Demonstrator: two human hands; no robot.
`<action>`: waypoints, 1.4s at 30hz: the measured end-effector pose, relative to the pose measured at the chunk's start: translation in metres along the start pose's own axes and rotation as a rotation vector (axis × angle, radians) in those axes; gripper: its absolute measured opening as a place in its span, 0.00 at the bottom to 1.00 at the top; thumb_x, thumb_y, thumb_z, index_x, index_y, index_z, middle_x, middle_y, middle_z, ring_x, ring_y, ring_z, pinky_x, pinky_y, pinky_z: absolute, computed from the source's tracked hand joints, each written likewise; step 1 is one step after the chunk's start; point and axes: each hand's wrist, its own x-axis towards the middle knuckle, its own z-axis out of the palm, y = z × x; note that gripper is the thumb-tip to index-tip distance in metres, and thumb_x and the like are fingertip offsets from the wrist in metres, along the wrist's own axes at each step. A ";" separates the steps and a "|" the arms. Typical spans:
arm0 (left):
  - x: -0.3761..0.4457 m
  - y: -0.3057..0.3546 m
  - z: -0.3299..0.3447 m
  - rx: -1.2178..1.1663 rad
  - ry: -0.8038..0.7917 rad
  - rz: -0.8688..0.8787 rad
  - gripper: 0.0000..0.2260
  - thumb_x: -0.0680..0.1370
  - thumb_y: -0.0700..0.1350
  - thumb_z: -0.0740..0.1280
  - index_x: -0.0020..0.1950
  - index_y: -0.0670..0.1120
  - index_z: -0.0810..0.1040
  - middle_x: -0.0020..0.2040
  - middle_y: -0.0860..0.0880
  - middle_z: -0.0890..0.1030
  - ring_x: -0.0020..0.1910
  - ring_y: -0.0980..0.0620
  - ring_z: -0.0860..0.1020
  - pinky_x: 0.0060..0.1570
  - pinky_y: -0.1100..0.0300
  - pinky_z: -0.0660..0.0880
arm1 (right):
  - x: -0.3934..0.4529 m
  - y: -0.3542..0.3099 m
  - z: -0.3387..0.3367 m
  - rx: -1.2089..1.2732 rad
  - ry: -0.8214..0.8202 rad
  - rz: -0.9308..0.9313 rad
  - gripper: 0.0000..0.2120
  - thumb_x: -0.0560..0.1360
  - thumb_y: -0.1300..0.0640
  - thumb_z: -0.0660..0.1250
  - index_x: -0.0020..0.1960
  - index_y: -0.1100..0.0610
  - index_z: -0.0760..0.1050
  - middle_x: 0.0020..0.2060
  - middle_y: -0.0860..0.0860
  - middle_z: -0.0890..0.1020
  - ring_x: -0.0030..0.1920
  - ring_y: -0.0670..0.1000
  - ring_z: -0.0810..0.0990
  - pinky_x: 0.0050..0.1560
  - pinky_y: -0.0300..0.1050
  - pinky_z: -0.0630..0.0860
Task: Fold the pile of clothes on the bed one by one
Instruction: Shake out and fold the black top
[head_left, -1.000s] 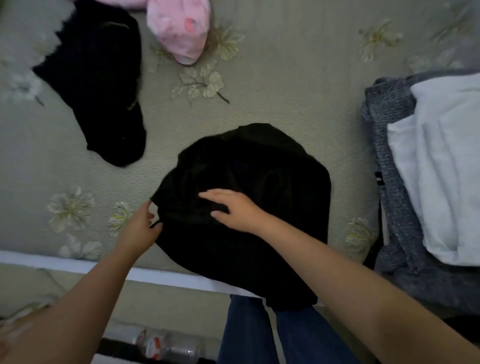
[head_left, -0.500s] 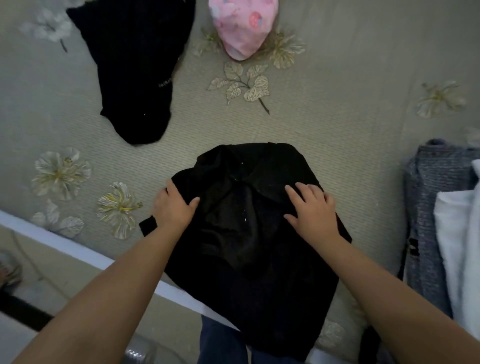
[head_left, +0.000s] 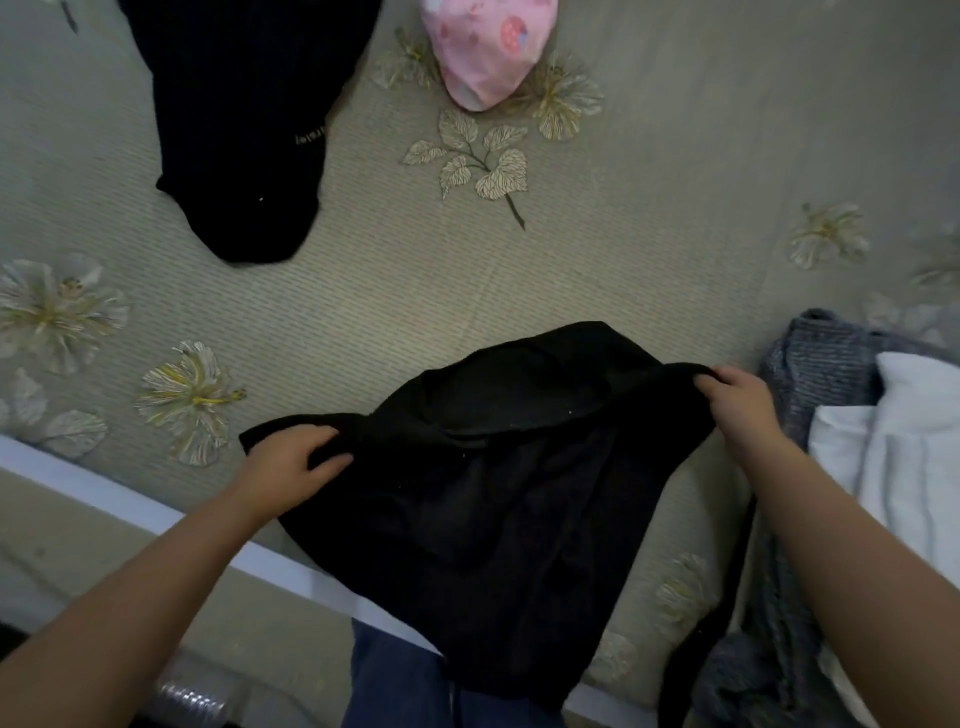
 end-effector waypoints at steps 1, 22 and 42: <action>-0.005 0.006 0.000 0.106 -0.011 0.168 0.09 0.70 0.44 0.71 0.43 0.38 0.82 0.37 0.42 0.80 0.37 0.45 0.80 0.35 0.61 0.72 | -0.001 0.000 0.006 -0.070 0.009 -0.011 0.09 0.75 0.67 0.60 0.50 0.69 0.77 0.41 0.60 0.79 0.38 0.52 0.77 0.36 0.39 0.70; -0.039 0.021 -0.022 -0.151 -0.158 -0.246 0.08 0.76 0.31 0.61 0.49 0.39 0.77 0.51 0.42 0.77 0.51 0.44 0.76 0.41 0.70 0.69 | -0.164 -0.018 0.175 0.059 -0.095 0.015 0.16 0.71 0.45 0.67 0.37 0.55 0.67 0.32 0.48 0.74 0.34 0.46 0.72 0.29 0.36 0.62; 0.116 0.253 0.060 0.540 -0.299 0.641 0.18 0.79 0.37 0.54 0.68 0.43 0.67 0.65 0.41 0.72 0.63 0.43 0.69 0.60 0.51 0.65 | -0.178 0.124 0.038 0.374 0.041 0.507 0.17 0.71 0.66 0.66 0.29 0.56 0.63 0.27 0.51 0.68 0.32 0.51 0.69 0.36 0.44 0.64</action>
